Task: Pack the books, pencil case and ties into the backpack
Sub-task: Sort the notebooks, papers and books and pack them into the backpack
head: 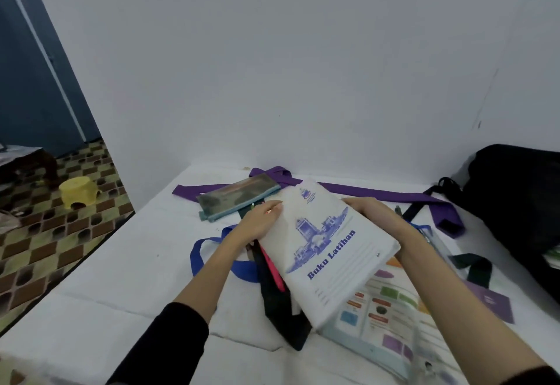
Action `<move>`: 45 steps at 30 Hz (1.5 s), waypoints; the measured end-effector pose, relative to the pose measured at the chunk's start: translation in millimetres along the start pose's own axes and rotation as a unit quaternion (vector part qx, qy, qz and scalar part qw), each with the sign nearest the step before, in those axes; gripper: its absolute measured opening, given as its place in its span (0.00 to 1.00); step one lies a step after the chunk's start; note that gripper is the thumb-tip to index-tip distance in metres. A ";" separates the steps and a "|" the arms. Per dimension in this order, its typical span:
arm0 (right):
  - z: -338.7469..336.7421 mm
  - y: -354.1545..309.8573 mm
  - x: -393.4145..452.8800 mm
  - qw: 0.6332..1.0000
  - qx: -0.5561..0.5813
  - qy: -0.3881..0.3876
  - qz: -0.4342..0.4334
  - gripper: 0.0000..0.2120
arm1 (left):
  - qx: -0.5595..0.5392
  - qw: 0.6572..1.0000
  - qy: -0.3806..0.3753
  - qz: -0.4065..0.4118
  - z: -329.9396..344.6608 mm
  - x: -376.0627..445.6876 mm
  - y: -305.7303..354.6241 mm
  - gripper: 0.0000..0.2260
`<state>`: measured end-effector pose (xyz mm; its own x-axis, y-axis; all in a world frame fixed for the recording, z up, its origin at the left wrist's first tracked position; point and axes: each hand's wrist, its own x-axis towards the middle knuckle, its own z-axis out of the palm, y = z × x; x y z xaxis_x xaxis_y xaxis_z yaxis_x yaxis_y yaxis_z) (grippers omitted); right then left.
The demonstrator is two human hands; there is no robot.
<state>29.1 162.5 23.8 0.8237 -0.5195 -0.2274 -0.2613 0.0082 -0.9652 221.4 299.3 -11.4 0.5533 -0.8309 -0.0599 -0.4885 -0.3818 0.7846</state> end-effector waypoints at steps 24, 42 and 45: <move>-67.5 33.4 -71.8 0.965 0.054 0.230 -0.118 0.18 | -0.264 0.953 -0.138 0.052 107.3 -13.4 62.7 0.15; -250.4 15.0 -172.9 0.873 -0.261 0.378 -0.160 0.08 | 0.010 0.883 0.091 0.461 204.6 20.2 286.0 0.20; -308.5 28.6 -208.6 0.865 -0.124 0.464 -0.143 0.05 | -0.064 0.930 0.090 0.350 251.9 35.8 296.3 0.32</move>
<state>-305.5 7.5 83.4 0.1437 -0.9335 0.3285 -0.3095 -0.3576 -0.8811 -73.6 54.4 63.4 0.2394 -0.7728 0.5878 -0.6940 0.2872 0.6602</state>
